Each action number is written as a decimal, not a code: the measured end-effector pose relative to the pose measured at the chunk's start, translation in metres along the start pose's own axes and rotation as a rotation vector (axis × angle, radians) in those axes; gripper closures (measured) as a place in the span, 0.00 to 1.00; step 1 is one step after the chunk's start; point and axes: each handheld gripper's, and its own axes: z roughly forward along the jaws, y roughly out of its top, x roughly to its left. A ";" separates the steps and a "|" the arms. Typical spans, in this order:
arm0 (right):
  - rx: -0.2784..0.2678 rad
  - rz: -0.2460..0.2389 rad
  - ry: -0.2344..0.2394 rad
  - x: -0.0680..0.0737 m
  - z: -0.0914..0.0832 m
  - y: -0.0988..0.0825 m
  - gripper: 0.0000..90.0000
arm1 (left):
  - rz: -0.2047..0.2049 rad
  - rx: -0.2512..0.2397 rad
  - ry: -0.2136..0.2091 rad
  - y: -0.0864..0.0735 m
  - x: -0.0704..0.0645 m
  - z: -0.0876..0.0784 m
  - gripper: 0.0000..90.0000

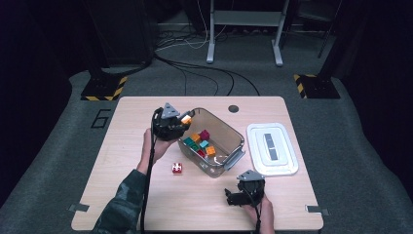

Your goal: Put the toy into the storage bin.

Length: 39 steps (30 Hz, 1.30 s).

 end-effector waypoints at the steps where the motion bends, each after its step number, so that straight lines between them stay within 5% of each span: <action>1: -0.001 -0.002 0.000 0.000 0.000 0.000 0.01 | 0.000 0.002 -0.002 0.000 0.000 0.003 0.74; 5: 0.001 -0.005 0.002 0.000 0.000 0.000 0.01 | -0.009 0.034 -0.014 -0.001 0.002 0.016 0.72; 8: 0.001 -0.006 0.002 0.000 0.000 0.000 0.01 | -0.050 0.042 -0.015 -0.006 0.006 0.021 0.56; 11: 0.000 -0.006 0.002 0.000 0.000 0.000 0.01 | -0.067 0.033 -0.015 -0.012 0.007 0.015 0.36; 17: 0.000 -0.005 0.001 0.000 0.000 0.000 0.01 | -0.088 -0.028 0.004 -0.027 0.007 -0.010 0.15; 27: 0.001 -0.005 0.002 0.000 0.000 0.000 0.01 | -0.101 -0.048 0.062 -0.058 0.003 -0.045 0.00; 39: 0.000 -0.005 0.002 0.000 0.000 0.000 0.01 | -0.166 0.003 0.051 -0.108 0.005 -0.042 0.00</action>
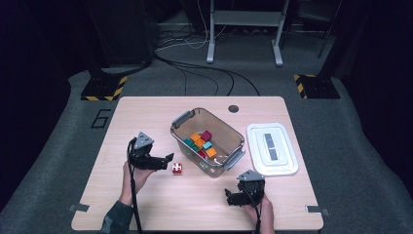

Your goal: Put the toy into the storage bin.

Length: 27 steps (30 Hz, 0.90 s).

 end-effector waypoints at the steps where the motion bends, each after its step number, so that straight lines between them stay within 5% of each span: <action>1: 0.000 0.000 0.000 0.000 0.000 0.000 0.01 | -0.006 0.005 -0.004 -0.004 0.000 0.001 0.00; 9: 0.001 0.000 -0.001 0.000 0.000 0.000 0.01 | -0.021 0.031 -0.019 -0.027 -0.002 0.013 0.00; 27: 0.000 0.000 0.000 0.000 0.000 0.000 0.01 | -0.023 0.123 -0.014 -0.046 -0.018 0.047 0.00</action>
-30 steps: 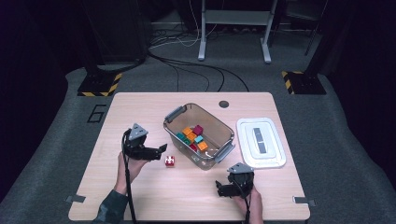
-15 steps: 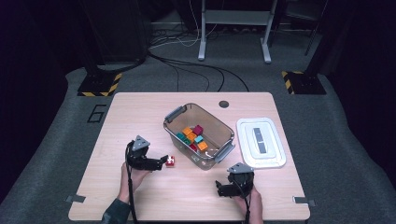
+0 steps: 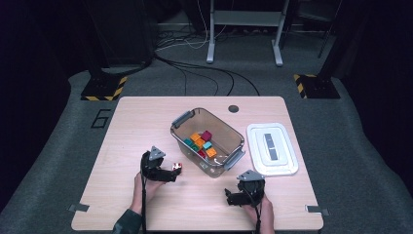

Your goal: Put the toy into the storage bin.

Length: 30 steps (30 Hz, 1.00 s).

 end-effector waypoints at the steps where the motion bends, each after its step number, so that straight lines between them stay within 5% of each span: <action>1: 0.000 0.001 0.000 0.000 0.000 0.000 0.01 | -0.001 0.002 -0.001 0.000 -0.001 0.001 0.00; 16: 0.000 0.001 0.000 0.000 0.000 0.000 0.01 | 0.024 0.044 0.039 -0.003 -0.013 0.016 0.01; 21: 0.000 0.001 0.000 0.000 0.000 0.000 0.01 | 0.034 0.026 0.044 -0.006 -0.015 0.014 0.31; 30: 0.000 0.001 0.000 0.000 0.000 0.000 0.01 | 0.035 0.037 0.055 -0.010 -0.014 0.013 0.60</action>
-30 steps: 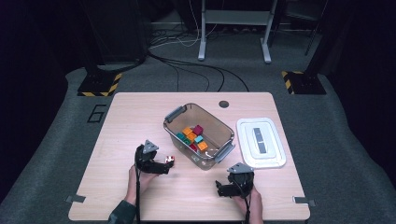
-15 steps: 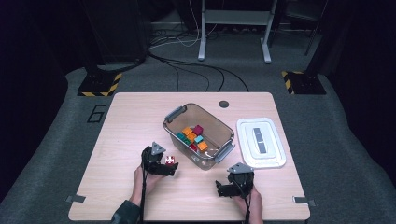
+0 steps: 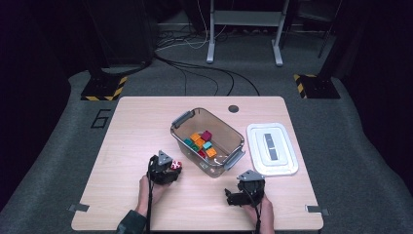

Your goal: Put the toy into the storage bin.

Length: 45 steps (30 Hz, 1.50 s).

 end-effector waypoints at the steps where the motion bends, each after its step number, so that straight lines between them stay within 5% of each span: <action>1: 0.000 0.000 0.000 0.000 0.000 0.000 0.01 | 0.004 -0.002 0.002 0.000 0.001 0.000 0.64; 13: 0.000 0.000 0.000 0.000 0.000 0.000 0.01 | -0.003 -0.019 0.004 -0.004 0.009 -0.005 0.65; 30: 0.000 0.000 0.000 0.000 0.000 0.000 0.01 | -0.040 -0.071 0.024 -0.002 0.029 -0.033 0.65; 45: 0.000 0.000 0.000 0.000 0.000 0.000 0.01 | -0.009 -0.098 0.036 0.012 0.035 -0.052 0.65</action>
